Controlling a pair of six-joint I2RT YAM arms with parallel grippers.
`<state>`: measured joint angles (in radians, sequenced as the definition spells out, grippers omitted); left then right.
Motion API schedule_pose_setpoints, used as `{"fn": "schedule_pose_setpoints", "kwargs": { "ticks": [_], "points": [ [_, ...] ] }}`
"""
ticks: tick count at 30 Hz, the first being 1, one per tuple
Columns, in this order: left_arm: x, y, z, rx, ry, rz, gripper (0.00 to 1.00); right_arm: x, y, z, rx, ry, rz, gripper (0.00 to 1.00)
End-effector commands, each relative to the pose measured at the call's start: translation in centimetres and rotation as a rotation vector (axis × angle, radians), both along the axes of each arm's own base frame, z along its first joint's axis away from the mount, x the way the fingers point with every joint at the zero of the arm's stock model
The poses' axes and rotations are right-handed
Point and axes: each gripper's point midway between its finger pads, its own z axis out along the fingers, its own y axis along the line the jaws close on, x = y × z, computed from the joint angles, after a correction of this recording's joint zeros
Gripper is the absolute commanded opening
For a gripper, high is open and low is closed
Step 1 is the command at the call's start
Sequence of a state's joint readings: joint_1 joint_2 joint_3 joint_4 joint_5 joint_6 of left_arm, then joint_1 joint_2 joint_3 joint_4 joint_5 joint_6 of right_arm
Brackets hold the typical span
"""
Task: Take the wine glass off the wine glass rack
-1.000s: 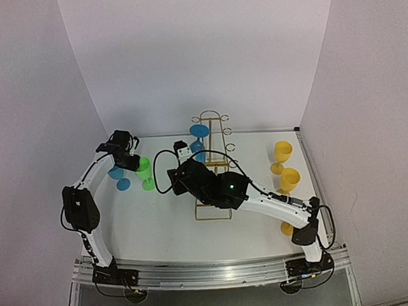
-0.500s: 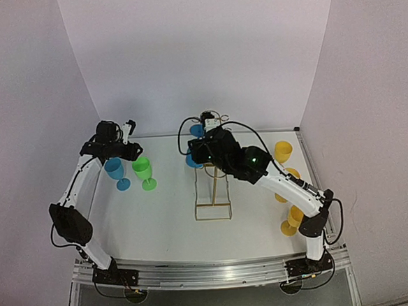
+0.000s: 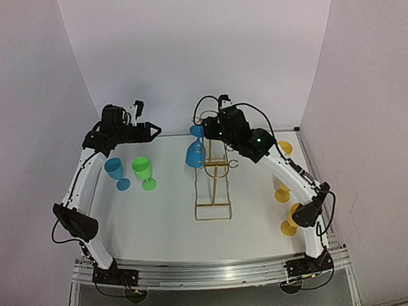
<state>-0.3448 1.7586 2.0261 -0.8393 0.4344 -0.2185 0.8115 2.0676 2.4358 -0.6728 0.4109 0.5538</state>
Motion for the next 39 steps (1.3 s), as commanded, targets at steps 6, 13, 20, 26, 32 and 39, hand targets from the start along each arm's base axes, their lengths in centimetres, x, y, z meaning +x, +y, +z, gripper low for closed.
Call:
{"fn": "schedule_pose_setpoints", "kwargs": {
  "ticks": [6, 13, 20, 26, 32, 39],
  "points": [
    [0.2, -5.4, 3.6, -0.315, 0.214, 0.027, 0.63, 2.0, 0.6, -2.4, 0.037, 0.052, -0.011, 0.4],
    [0.2, -7.6, 2.4, -0.348, 0.281, 0.002, 0.64, 2.2, 1.1, -3.9, 0.038, 0.086, -0.002, 0.36],
    [0.2, -9.7, 1.8, -0.339, 0.279, -0.02, 0.64, 2.4, 1.7, -5.2, 0.041, 0.115, 0.008, 0.36],
    [0.4, -10.9, 1.5, -0.334, 0.266, -0.03, 0.64, 2.5, 2.0, -5.6, 0.039, 0.12, 0.012, 0.36],
    [1.0, -11.6, 1.3, -0.33, 0.252, -0.026, 0.59, 2.6, 2.2, -5.9, 0.038, 0.125, 0.018, 0.3],
    [1.8, -11.7, 1.7, -0.327, 0.206, -0.012, 0.53, 2.6, 2.4, -5.9, 0.035, 0.122, 0.032, 0.27]
  ]
}}
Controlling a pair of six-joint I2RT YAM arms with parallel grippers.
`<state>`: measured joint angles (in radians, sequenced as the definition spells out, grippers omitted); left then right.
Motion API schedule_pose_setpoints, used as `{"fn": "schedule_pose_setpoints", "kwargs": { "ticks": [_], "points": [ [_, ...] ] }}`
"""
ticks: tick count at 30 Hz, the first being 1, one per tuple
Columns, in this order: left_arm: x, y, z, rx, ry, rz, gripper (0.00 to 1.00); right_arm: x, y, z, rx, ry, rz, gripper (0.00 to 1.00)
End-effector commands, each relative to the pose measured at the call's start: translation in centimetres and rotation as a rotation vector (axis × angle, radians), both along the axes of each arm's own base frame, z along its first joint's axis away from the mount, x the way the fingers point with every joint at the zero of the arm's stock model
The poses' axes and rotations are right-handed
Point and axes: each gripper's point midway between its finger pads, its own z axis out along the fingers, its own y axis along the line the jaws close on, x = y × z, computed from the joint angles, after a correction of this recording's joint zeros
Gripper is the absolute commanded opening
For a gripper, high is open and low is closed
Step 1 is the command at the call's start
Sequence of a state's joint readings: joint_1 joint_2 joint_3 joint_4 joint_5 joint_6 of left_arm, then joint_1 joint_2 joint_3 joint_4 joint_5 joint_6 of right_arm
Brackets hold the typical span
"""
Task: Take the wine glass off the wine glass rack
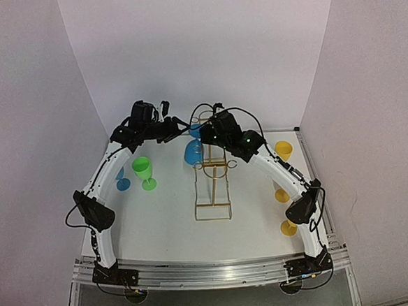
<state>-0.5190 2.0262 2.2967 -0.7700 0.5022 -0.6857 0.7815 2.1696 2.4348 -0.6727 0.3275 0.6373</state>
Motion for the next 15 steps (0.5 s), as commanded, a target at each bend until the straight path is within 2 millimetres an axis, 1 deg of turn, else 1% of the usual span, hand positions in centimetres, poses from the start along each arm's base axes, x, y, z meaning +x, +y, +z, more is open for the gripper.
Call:
{"fn": "schedule_pose_setpoints", "kwargs": {
  "ticks": [1, 9, 15],
  "points": [
    [0.9, -0.3, 2.0, -0.024, -0.081, 0.018, 0.53, 0.2, 0.8, 0.0, 0.017, -0.008, 0.024, 0.27],
    [0.8, -0.7, 1.1, -0.012, -0.067, 0.004, 0.48, 0.3, 1.4, -0.3, 0.018, -0.006, 0.05, 0.34],
    [0.6, -0.8, 0.9, -0.008, -0.06, 0.001, 0.41, 0.3, 2.0, -0.5, 0.029, 0.0, 0.07, 0.35]
  ]
}}
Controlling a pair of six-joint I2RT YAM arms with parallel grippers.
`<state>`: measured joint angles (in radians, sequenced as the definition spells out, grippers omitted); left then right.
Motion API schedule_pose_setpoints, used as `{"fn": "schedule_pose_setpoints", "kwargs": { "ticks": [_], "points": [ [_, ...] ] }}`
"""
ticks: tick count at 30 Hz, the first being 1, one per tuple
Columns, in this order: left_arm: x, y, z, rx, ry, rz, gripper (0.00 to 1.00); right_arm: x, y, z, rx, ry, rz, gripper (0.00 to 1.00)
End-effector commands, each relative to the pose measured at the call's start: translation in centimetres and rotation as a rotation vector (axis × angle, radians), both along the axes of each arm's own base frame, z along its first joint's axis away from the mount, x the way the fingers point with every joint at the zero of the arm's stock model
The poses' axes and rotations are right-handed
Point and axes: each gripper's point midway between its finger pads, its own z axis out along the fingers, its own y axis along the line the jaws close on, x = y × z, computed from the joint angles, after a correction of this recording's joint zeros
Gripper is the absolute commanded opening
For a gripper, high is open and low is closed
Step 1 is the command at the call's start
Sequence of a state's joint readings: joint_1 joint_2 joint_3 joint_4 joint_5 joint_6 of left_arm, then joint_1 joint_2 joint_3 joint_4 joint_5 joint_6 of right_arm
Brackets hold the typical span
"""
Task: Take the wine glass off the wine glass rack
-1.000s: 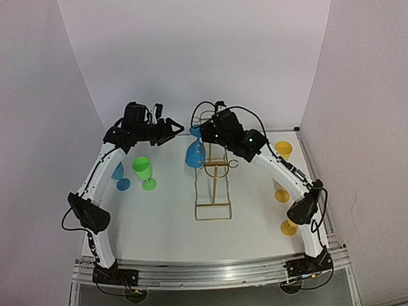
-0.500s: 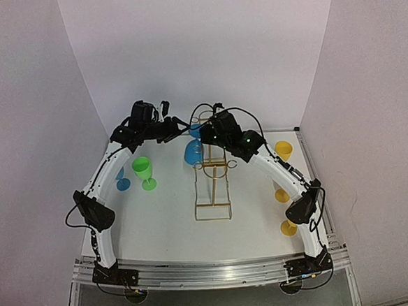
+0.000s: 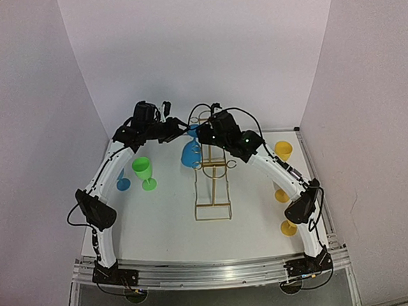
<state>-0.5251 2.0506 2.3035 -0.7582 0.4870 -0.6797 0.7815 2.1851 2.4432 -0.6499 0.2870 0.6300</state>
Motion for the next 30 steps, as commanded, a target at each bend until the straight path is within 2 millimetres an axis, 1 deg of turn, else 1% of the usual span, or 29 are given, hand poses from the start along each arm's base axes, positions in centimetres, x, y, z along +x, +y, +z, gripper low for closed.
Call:
{"fn": "schedule_pose_setpoints", "kwargs": {
  "ticks": [1, 9, 12, 16, 19, 23, 26, 30],
  "points": [
    [0.0, -0.3, 1.8, -0.019, -0.058, -0.004, 0.39, 0.3, 1.0, -0.4, 0.011, 0.003, 0.032, 0.36],
    [0.2, -0.2, 1.5, -0.014, -0.051, 0.004, 0.18, 0.1, 0.9, -0.3, 0.012, 0.005, 0.036, 0.36],
    [0.1, -0.2, 1.4, -0.018, -0.04, 0.004, 0.14, 0.0, 0.8, -0.1, 0.01, 0.001, 0.035, 0.36],
    [-0.2, -0.6, 1.4, -0.041, -0.02, -0.011, 0.13, 0.0, 0.7, -0.2, 0.008, 0.002, 0.035, 0.37],
    [-0.4, -0.9, 1.4, -0.059, -0.003, -0.022, 0.19, 0.0, 0.8, -0.3, 0.008, 0.005, 0.039, 0.37],
    [-0.6, -1.3, 1.2, -0.069, 0.012, -0.033, 0.21, 0.0, 1.1, -0.4, 0.014, 0.01, 0.049, 0.37],
    [-0.7, -1.7, 1.1, -0.076, 0.017, -0.04, 0.2, -0.1, 1.3, -0.6, 0.016, 0.015, 0.057, 0.37],
    [-0.7, -1.7, 1.2, -0.074, 0.016, -0.037, 0.16, -0.1, 1.3, -0.5, 0.016, 0.013, 0.059, 0.37]
  ]
}}
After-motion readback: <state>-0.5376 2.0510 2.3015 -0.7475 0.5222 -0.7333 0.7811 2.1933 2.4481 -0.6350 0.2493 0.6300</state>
